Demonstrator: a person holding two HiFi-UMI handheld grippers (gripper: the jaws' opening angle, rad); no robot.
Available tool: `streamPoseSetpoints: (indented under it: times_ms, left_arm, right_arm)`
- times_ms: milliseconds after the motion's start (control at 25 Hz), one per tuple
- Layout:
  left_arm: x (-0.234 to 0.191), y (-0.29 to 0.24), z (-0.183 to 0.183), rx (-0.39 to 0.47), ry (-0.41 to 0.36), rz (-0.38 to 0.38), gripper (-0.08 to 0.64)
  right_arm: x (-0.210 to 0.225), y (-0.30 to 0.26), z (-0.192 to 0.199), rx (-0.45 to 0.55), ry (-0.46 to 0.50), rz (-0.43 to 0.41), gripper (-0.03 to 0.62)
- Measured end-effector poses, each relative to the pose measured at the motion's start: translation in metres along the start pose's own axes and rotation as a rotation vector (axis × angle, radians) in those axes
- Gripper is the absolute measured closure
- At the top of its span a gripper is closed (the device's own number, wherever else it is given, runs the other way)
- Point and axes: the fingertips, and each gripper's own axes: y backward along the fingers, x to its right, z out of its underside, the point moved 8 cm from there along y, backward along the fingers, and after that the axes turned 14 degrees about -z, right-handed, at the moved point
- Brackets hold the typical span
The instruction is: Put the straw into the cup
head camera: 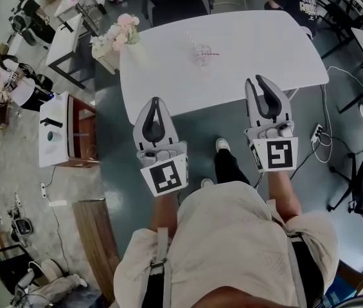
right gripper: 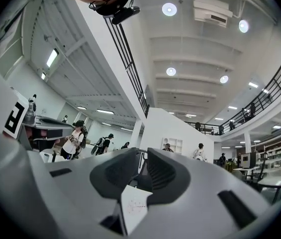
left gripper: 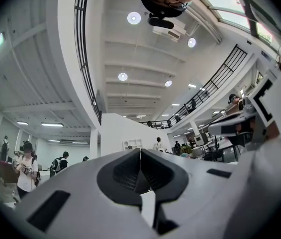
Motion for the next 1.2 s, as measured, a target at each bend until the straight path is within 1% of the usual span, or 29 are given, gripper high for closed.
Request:
streamPoseSetpoints:
  times_ms: [120,280,440,680,1200]
  left_arm:
    - [0.002,0.000,-0.003,0.004,-0.001,0.009,0.555]
    - [0.006,0.000,-0.006,0.006,0.004,0.019,0.555]
    - [0.010,-0.002,-0.005,0.009,0.008,0.033,0.555]
    - [0.016,-0.002,-0.002,0.009,0.010,0.045,0.555]
    - [0.026,-0.010,0.001,-0.004,0.023,0.078,0.554]
  right_arm:
    - [0.001,0.002,-0.002,0.005,-0.002,0.005,0.558]
    - [0.000,0.003,-0.003,0.011,-0.012,-0.005,0.591]
    - [0.001,0.003,-0.003,0.014,-0.012,-0.012,0.591]
    - [0.003,0.007,0.004,-0.009,-0.027,-0.020,0.592]
    - [0.011,0.009,0.005,-0.044,-0.011,0.013,0.591]
